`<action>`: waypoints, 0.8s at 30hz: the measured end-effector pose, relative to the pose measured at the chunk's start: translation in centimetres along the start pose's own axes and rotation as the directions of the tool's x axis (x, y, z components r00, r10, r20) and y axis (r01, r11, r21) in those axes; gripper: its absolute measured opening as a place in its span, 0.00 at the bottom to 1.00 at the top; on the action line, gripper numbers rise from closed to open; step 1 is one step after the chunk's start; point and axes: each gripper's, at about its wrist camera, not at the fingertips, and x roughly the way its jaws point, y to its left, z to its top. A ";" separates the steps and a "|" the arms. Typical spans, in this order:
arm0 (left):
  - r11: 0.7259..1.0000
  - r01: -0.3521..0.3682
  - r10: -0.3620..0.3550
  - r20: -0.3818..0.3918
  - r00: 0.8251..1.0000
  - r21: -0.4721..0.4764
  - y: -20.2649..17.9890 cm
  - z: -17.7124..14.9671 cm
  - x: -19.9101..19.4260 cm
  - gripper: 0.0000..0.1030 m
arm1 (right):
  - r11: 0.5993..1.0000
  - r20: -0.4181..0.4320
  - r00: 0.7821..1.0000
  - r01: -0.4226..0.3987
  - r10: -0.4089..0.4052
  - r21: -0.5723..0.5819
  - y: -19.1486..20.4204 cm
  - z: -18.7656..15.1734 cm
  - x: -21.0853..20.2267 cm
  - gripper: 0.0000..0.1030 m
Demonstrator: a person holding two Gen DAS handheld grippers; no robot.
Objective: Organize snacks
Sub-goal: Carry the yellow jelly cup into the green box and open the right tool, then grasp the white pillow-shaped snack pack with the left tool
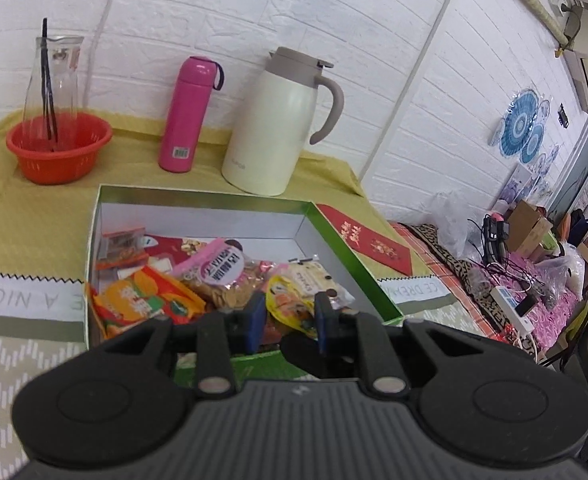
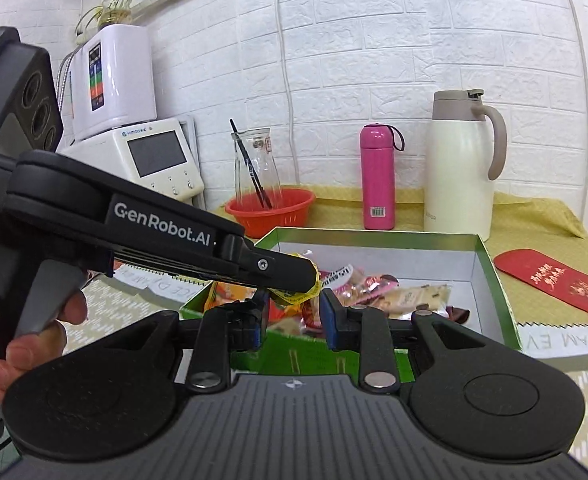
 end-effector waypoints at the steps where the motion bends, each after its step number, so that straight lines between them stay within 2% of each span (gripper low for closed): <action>1: 1.000 -0.003 0.003 -0.003 1.000 -0.003 0.4 0.2 0.4 0.15 | 1.000 0.000 1.000 0.001 -0.001 -0.002 0.0 0.0 0.5 0.48; 6: 1.000 -0.014 0.013 -0.016 1.000 -0.012 1.9 0.5 2.1 0.15 | 1.000 0.000 1.000 -0.003 0.003 -0.004 -0.4 -0.5 2.0 0.49; 7: 1.000 -0.014 0.014 -0.016 1.000 -0.012 2.2 0.5 2.2 0.17 | 1.000 0.002 1.000 -0.001 0.001 -0.017 -0.4 -0.7 2.2 0.53; 8: 1.000 -0.021 0.021 -0.007 1.000 -0.010 2.4 0.4 2.3 0.25 | 0.999 0.000 1.000 0.008 -0.008 -0.040 -0.3 -1.0 2.3 0.68; 9: 0.999 -0.032 0.032 0.003 0.999 -0.013 2.6 0.3 2.2 0.60 | 0.997 -0.003 1.000 0.025 -0.025 -0.067 -0.1 -1.2 2.4 0.81; 10: 0.999 -0.043 0.043 0.033 0.999 -0.024 2.8 0.0 1.9 0.66 | 0.995 0.003 0.999 0.044 -0.044 -0.091 0.1 -1.4 2.3 1.00; 12: 0.998 -0.056 0.059 0.065 0.996 -0.036 3.1 -0.2 1.5 0.66 | 0.989 0.028 0.998 0.067 -0.063 -0.135 0.3 -1.8 2.1 1.00; 14: 0.996 -0.075 0.078 0.054 0.996 -0.045 3.3 -0.1 1.5 0.67 | 0.986 0.021 0.997 0.077 -0.075 -0.147 0.4 -1.9 2.1 1.00; 20: 0.977 -0.209 0.210 0.059 0.976 -0.033 3.1 -0.9 1.0 0.75 | 0.991 0.011 0.996 0.088 -0.088 -0.102 0.2 -1.9 2.0 1.00; 21: 0.974 -0.224 0.225 0.059 0.973 -0.032 3.1 -1.0 0.9 0.78 | 0.991 0.014 0.996 0.091 -0.090 -0.099 0.2 -1.9 1.9 1.00; 24: 0.965 -0.259 0.261 0.095 0.961 -0.039 3.1 -1.4 -0.1 1.00 | 0.992 0.019 0.996 0.091 -0.089 -0.088 0.5 -1.7 1.2 1.00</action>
